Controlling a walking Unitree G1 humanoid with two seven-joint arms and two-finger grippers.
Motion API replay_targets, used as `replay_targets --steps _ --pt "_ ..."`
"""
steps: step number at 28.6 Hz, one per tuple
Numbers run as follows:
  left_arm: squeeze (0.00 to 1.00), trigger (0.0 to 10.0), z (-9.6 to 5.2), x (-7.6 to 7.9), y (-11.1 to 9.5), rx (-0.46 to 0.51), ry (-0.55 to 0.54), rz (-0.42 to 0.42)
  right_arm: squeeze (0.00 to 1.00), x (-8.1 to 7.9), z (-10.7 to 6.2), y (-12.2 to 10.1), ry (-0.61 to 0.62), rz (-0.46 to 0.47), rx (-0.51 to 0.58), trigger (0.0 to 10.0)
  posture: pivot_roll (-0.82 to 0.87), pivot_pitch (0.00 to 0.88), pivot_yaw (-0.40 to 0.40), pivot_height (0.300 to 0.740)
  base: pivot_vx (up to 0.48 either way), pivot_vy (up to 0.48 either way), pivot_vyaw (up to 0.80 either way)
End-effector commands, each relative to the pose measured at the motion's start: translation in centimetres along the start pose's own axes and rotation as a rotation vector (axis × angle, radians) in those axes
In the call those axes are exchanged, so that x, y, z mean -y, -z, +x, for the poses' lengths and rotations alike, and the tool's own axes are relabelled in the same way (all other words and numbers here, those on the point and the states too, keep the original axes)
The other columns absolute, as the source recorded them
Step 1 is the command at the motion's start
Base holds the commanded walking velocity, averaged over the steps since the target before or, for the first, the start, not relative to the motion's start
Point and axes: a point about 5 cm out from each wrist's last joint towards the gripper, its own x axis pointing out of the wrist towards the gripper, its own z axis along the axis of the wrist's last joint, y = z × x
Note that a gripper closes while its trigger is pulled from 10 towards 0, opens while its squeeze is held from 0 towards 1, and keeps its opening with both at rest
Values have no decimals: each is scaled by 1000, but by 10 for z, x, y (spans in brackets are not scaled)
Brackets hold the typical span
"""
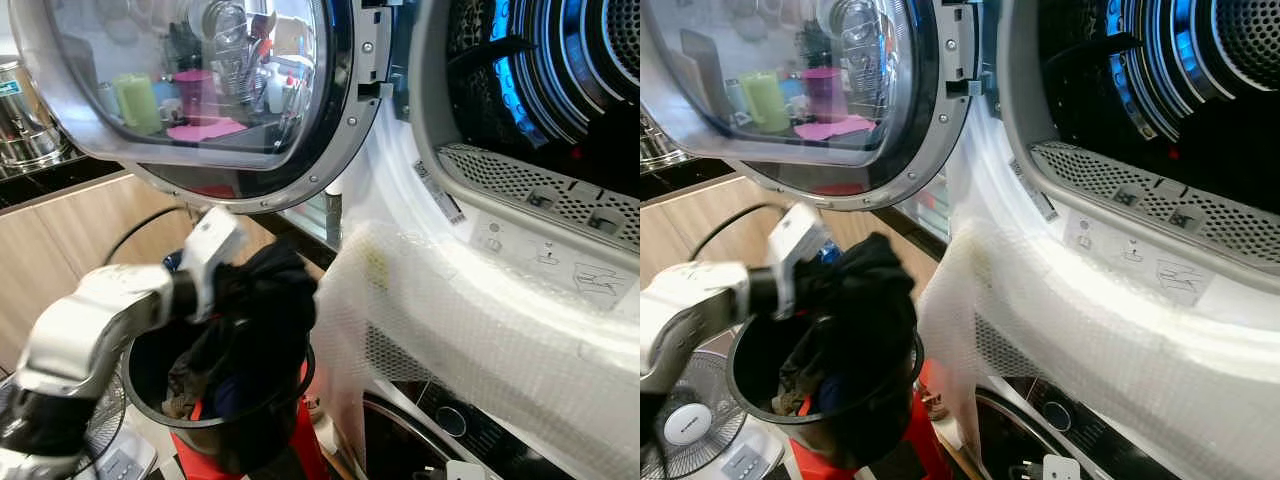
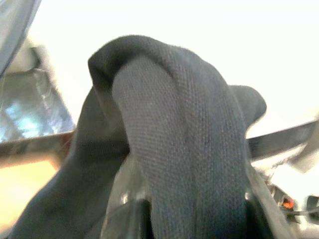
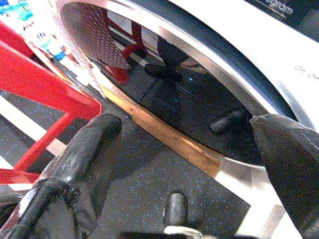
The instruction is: Clothes washing
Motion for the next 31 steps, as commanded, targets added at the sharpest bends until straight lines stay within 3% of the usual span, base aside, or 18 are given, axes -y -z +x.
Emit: replay_targets --steps 1,2,7,11,14,18,19,22,26,28,31 --pt "0 0 10 11 -24 87 100 55 0 0 0 1 7 15 -6 10000 316 28 72 740 0 0 0" --pt "0 0 21 19 -35 133 165 60 0 1 0 1 14 25 -5 10000 311 28 76 740 0 0 0" --pt "0 0 44 35 -50 194 283 86 0 2 -1 2 24 36 -5 10000 287 26 89 740 0 0 0" --pt "0 0 56 43 -56 238 341 40 0 4 -2 6 38 54 -10 10000 257 30 98 740 0 0 0" --pt "0 0 57 43 -49 213 342 37 0 5 -3 10 49 63 -16 10000 244 33 102 740 0 0 0" --pt "0 0 52 34 -25 117 282 20 0 11 -5 15 70 81 -13 10000 234 44 105 740 0 0 0" --pt "0 0 47 25 -5 37 223 28 0 17 -7 21 68 69 -6 10000 233 48 102 740 0 0 0" --pt "0 0 42 17 18 -40 163 21 0 27 -13 32 40 29 17 10000 217 60 95 740 0 0 0" --pt "0 0 42 20 30 -59 183 -37 0 45 -21 46 20 18 31 10000 200 70 90 740 0 0 0" --pt "0 0 41 31 52 -128 261 -52 0 61 -31 54 -25 14 71 10000 181 78 87 740 0 0 0" --pt "0 0 42 36 71 -183 280 -63 0 68 -37 49 -97 21 154 10000 169 78 87 740 0 0 0"
